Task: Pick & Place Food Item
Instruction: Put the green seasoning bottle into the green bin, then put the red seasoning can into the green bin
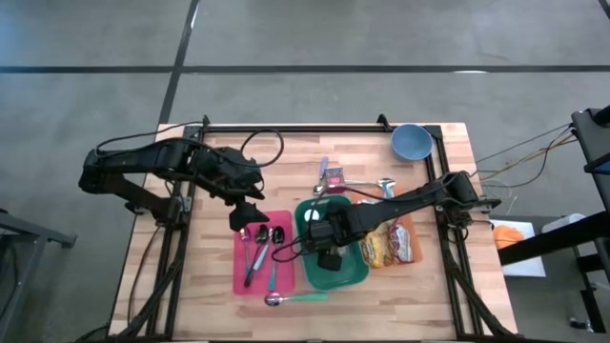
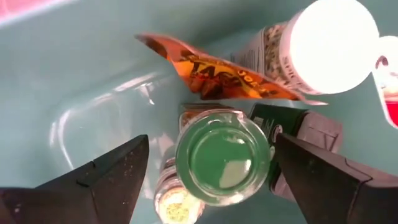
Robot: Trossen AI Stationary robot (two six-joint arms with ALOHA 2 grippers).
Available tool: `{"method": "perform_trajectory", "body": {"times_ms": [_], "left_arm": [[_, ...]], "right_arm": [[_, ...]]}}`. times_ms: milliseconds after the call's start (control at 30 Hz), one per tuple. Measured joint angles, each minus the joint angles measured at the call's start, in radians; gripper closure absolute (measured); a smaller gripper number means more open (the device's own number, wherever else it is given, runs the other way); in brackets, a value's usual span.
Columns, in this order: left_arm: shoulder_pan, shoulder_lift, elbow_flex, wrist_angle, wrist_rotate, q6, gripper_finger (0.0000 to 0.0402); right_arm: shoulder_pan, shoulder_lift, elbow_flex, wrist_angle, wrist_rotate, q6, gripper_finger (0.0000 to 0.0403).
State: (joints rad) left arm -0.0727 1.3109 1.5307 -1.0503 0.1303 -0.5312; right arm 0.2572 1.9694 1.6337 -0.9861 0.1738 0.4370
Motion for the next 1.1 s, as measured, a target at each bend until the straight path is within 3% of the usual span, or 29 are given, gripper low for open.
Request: {"method": "perform_trajectory", "body": {"times_ms": [233,433,633,800,1100], "left_arm": [[0.0,-0.004,0.0,-0.026,0.0,0.0,0.0029],[0.0,-0.027,0.0,-0.084,0.0,0.005,0.0029],[0.0,-0.049,0.0,-0.105,-0.013,0.028,0.0029],[-0.002,-0.049,0.0,-0.113,-0.019,0.063,0.0029],[-0.002,-0.049,0.0,-0.126,-0.023,0.09,0.0029]], "right_arm": [[0.014,-0.011,0.115,-0.107,0.001,0.02,0.0056],[0.015,-0.048,0.25,-0.205,0.015,0.178,0.0056],[0.006,-0.051,0.433,-0.353,0.189,0.475,0.0056],[-0.073,-0.052,0.525,-0.474,0.208,0.742,0.0056],[-0.252,-0.05,0.494,-0.441,0.172,0.633,0.0056]]}}
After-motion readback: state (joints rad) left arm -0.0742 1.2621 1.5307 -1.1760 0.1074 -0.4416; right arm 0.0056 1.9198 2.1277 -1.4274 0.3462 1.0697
